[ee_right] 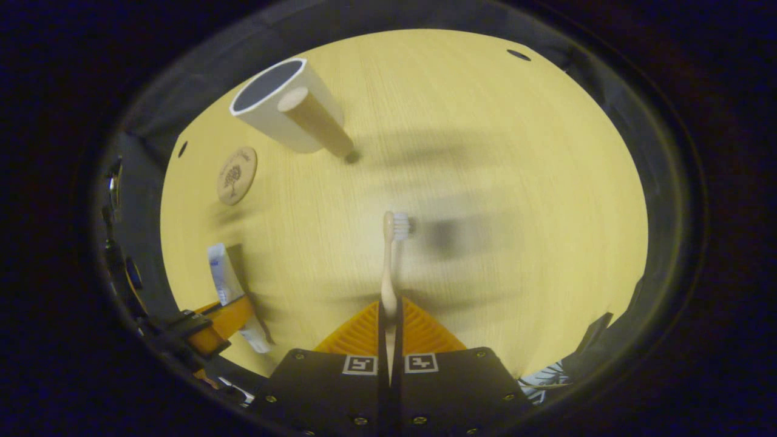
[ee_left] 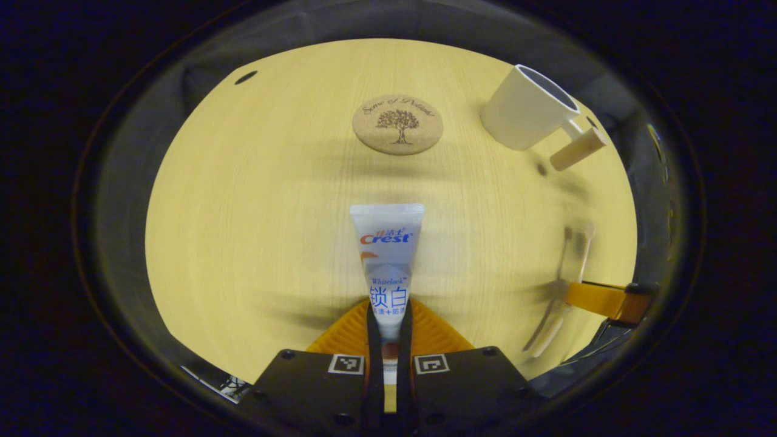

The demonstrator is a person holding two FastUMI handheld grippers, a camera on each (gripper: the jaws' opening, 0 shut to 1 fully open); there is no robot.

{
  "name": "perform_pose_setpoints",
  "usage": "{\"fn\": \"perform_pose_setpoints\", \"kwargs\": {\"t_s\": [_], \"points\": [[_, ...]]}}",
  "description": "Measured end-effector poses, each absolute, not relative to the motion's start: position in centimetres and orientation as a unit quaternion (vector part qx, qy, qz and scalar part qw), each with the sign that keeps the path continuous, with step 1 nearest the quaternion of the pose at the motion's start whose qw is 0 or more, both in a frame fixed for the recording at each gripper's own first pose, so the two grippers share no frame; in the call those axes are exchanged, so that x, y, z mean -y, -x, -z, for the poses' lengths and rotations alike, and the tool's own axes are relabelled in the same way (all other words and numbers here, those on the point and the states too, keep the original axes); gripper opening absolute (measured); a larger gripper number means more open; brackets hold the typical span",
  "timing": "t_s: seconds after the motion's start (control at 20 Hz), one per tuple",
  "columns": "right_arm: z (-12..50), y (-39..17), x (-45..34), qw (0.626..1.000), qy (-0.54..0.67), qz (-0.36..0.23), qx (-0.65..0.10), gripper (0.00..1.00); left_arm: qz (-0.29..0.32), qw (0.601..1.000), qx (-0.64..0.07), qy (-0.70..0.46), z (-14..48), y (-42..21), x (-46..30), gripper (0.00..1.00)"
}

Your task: Put the toothbrush and toothpaste on the desktop into the cup, then pick up the cup and place it on the coaster on the desktop.

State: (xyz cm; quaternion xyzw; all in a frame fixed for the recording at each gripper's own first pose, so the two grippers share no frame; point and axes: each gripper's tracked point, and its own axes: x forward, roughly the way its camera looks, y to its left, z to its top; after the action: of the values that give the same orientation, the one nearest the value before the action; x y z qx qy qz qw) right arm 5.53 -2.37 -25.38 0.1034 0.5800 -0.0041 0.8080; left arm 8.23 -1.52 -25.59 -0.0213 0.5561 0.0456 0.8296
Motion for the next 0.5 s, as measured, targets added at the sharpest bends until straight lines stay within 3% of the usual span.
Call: {"fn": "perform_pose_setpoints", "kwargs": {"t_s": [0.5], "points": [[12.8,-10.9,2.6,0.881,-0.155,-0.034,-0.445,0.02,-0.021,0.881,-0.471,0.037,18.1,-10.7,2.8,0.16]]}}
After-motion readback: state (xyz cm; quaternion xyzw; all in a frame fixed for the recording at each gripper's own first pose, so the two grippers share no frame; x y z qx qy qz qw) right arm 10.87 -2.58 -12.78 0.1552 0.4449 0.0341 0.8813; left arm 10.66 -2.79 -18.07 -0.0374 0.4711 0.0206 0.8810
